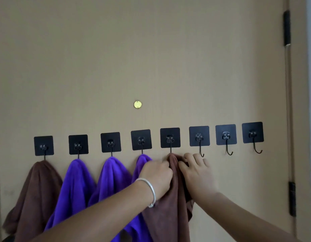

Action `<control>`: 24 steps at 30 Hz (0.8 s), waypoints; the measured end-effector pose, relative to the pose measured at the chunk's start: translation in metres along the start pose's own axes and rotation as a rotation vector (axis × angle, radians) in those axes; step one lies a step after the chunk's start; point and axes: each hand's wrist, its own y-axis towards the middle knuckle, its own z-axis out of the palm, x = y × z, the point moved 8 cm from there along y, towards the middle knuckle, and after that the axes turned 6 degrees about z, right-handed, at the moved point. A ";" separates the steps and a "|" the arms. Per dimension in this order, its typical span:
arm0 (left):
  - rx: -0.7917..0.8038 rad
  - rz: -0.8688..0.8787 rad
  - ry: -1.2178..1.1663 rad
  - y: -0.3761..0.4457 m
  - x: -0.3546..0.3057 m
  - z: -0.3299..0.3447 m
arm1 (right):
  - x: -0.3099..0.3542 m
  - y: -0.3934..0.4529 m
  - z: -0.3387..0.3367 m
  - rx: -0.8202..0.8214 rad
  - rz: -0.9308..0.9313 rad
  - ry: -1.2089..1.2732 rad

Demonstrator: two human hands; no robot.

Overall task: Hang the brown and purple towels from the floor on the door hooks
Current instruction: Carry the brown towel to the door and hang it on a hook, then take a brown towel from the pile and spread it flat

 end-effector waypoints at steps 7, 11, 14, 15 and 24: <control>0.188 -0.180 -0.670 -0.017 -0.009 0.047 | -0.011 -0.015 0.026 0.171 0.211 0.317; 0.182 -0.238 -0.907 -0.025 -0.014 0.053 | -0.007 -0.036 0.047 0.284 0.287 0.713; 0.206 -0.203 -0.783 -0.028 -0.005 0.046 | -0.004 -0.039 0.046 0.319 0.253 0.821; 0.181 -0.187 -0.703 -0.029 -0.001 0.040 | -0.005 -0.039 0.045 0.321 0.242 0.824; -0.411 -0.026 -0.557 -0.055 -0.029 -0.001 | -0.022 -0.074 0.016 0.160 0.370 0.717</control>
